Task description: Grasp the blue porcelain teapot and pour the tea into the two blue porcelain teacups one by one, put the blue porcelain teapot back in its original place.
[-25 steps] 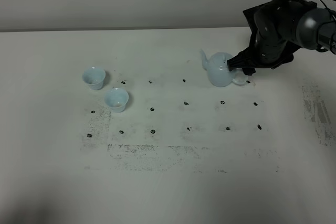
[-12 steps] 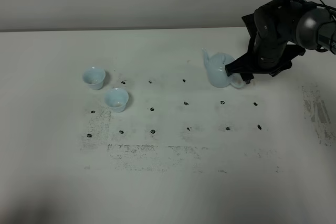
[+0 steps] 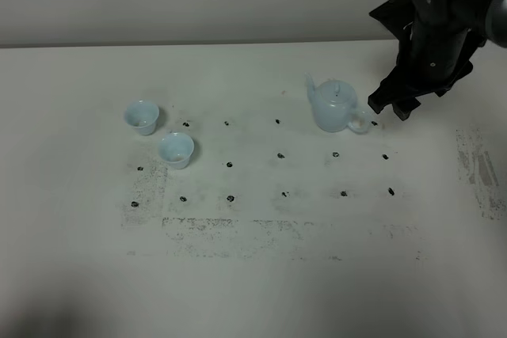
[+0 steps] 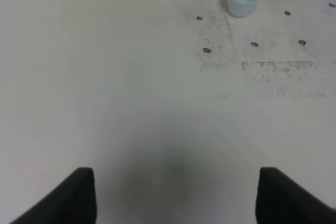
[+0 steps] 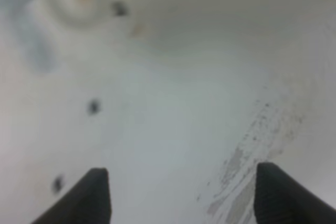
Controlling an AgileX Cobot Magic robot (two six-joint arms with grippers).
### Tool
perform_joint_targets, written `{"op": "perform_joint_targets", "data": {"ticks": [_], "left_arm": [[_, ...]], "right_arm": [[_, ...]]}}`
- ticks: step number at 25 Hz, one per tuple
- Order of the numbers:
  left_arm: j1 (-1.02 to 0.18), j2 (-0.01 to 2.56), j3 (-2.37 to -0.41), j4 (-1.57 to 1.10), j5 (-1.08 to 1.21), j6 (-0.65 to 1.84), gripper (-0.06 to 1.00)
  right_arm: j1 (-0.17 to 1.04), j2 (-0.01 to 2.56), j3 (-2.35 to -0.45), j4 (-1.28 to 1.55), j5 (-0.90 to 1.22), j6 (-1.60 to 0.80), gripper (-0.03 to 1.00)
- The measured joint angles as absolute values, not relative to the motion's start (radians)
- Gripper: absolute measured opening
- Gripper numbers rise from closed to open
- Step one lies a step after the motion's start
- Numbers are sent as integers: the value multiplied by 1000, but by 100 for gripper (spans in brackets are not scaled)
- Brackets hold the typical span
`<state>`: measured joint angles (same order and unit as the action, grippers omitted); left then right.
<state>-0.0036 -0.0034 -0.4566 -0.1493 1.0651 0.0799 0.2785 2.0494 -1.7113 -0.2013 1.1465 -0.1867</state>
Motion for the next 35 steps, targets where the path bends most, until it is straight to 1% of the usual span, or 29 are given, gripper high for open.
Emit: {"op": "perform_joint_targets", "data": {"ticks": [5, 8, 16, 21, 24, 29, 35], "left_arm": [[-4, -3, -457, -149, 1065, 80, 61], [-4, -3, -457, -149, 1065, 80, 61], [-4, -3, -457, -149, 1065, 80, 61], [-4, -3, -457, -149, 1065, 80, 61], [-4, -3, -457, -149, 1065, 80, 61], [-4, -3, -457, -149, 1065, 80, 61], [-4, -3, -457, -149, 1065, 80, 61]], "right_arm": [[264, 2027, -1716, 28, 1192, -513, 55], [264, 2029, -1716, 58, 1183, -602, 53], [234, 2075, -1721, 62, 1123, -609, 46], [221, 2147, -1798, 65, 1151, -547, 41], [219, 2200, -1869, 67, 1203, -529, 40], [219, 2287, -1963, 72, 1216, -521, 39], [231, 2315, -2000, 106, 1218, -518, 39]]}}
